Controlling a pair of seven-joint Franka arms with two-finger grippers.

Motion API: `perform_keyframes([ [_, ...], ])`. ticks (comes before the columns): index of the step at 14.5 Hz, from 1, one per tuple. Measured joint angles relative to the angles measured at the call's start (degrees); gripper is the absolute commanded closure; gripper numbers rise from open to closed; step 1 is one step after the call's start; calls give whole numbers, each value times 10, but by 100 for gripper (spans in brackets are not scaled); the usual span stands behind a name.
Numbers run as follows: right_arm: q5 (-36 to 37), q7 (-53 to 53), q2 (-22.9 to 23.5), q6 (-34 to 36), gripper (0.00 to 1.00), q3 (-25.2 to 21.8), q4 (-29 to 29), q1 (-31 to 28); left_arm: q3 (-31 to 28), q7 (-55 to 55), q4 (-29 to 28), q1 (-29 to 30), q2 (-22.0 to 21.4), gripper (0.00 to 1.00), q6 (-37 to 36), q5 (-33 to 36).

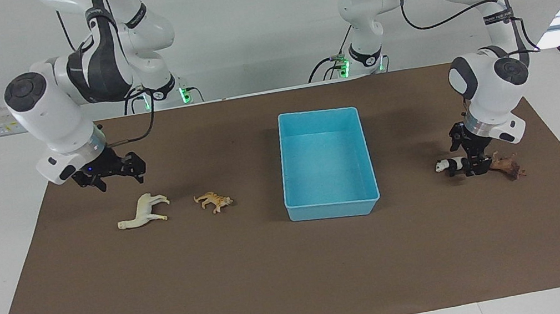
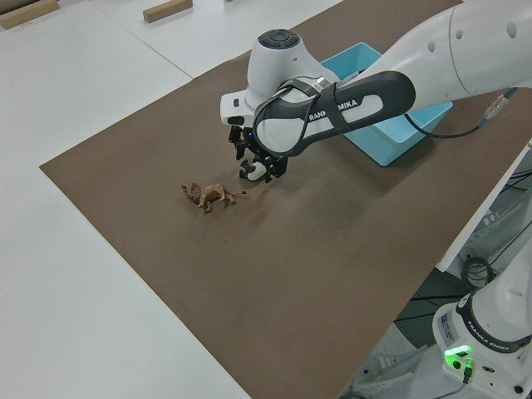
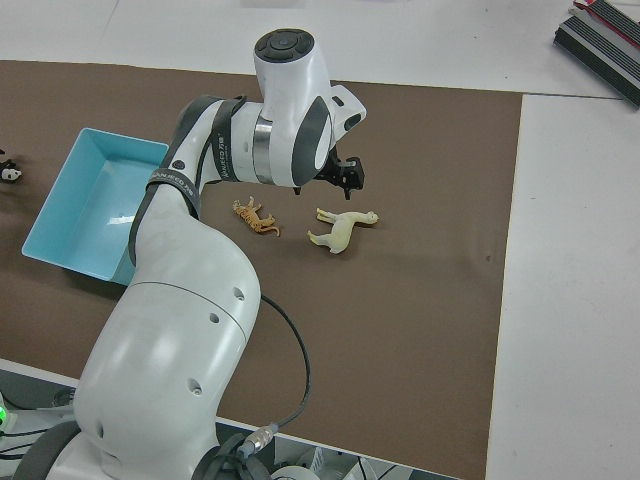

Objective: Put all toys into storage box
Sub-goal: 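Grasp the cream horse with the right gripper while the left gripper lifts the panda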

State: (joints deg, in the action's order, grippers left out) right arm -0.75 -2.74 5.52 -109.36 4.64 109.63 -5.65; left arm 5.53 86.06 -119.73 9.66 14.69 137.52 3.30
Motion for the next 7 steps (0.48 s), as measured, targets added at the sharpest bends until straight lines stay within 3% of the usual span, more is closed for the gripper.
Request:
perform_keyframes([
  [5, 0, 4, 3, -33, 0, 0, 29, 0, -1, 1, -28, 0, 1, 0, 37, 0],
  [6, 0, 5, 5, -41, 0, 0, 33, 0, -1, 1, -36, 0, 1, 10, 47, 0],
  [7, 0, 5, 7, -47, 0, -1, 36, 0, -2, 2, -38, 0, 1, 29, 51, 0],
])
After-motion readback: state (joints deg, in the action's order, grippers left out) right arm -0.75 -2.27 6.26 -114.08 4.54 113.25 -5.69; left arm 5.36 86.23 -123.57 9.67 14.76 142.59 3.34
